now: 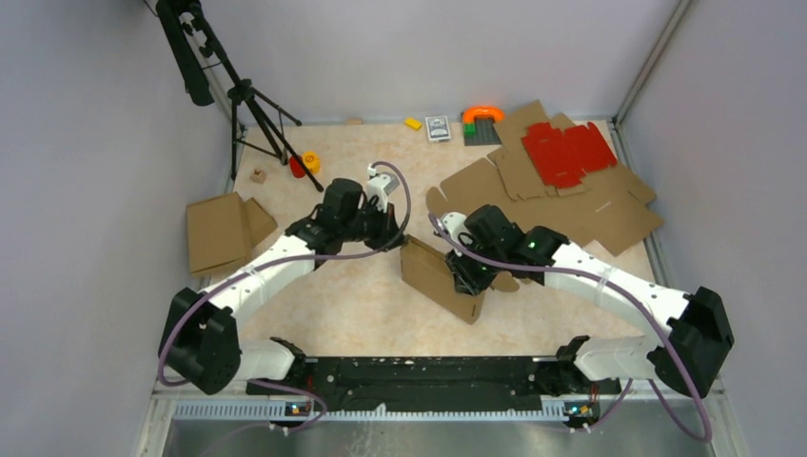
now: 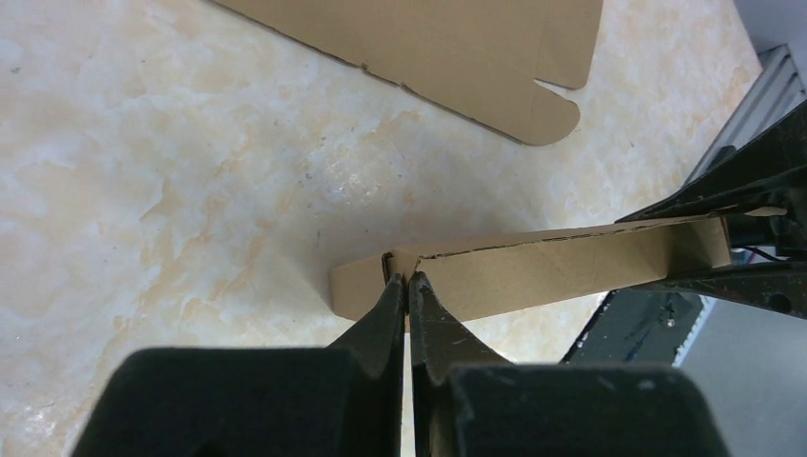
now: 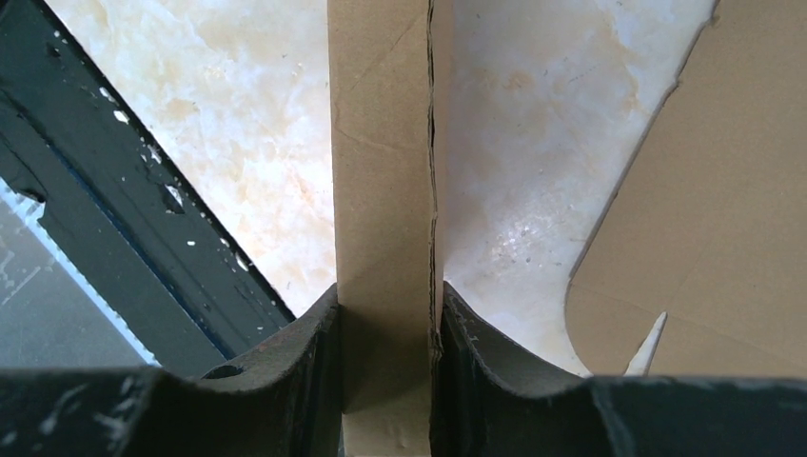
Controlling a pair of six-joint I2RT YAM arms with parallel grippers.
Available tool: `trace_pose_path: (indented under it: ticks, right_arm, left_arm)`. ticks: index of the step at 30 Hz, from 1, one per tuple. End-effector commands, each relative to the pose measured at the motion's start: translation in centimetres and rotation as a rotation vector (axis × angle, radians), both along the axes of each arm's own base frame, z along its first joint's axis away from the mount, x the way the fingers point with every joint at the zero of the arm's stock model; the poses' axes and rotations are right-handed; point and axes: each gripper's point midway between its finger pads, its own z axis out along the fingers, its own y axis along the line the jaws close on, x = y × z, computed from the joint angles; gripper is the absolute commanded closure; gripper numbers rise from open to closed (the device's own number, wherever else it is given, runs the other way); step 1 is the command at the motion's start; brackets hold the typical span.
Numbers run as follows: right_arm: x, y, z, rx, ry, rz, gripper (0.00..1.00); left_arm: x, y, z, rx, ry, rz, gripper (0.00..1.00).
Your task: Fold the paper box
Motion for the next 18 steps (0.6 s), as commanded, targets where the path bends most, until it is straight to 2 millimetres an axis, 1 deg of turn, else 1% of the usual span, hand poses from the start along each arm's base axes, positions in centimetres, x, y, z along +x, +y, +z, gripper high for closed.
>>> trace_pose_path:
  ticks: [1,3,6,9,12,14,18]
  right_arm:
    - [2.7,0.5,1.8,0.048,-0.139,-0.070,0.74]
    - [2.8,0.4,1.8,0.044,-0.150,-0.077,0.70]
    - [3.0,0.2,1.9,0.044,-0.163,-0.090,0.58]
    - [3.2,-0.1,2.3,0.046,-0.179,-0.113,0.55]
    - [3.3,-0.3,2.8,0.059,-0.192,-0.126,0.49]
    - [3.3,-0.2,3.3,0.071,-0.199,-0.127,0.45]
    - [3.1,0.2,4.1,0.104,-0.213,-0.097,0.41]
  left_arm:
    - [-1.9,0.4,-1.9,0.096,0.002,-0.001,1.00]
    - [-2.0,0.5,-2.2,0.133,-0.021,0.014,1.00]
    - [-2.1,0.7,-2.5,0.166,-0.035,0.027,1.00]
    - [-2.3,0.8,-2.6,0.181,-0.050,0.036,1.00]
    - [-2.4,1.0,-2.4,0.185,-0.066,0.055,1.00]
    - [-2.5,1.0,-2.3,0.183,-0.072,0.059,1.00]
    - [-2.6,1.0,-1.9,0.175,-0.080,0.062,1.00]
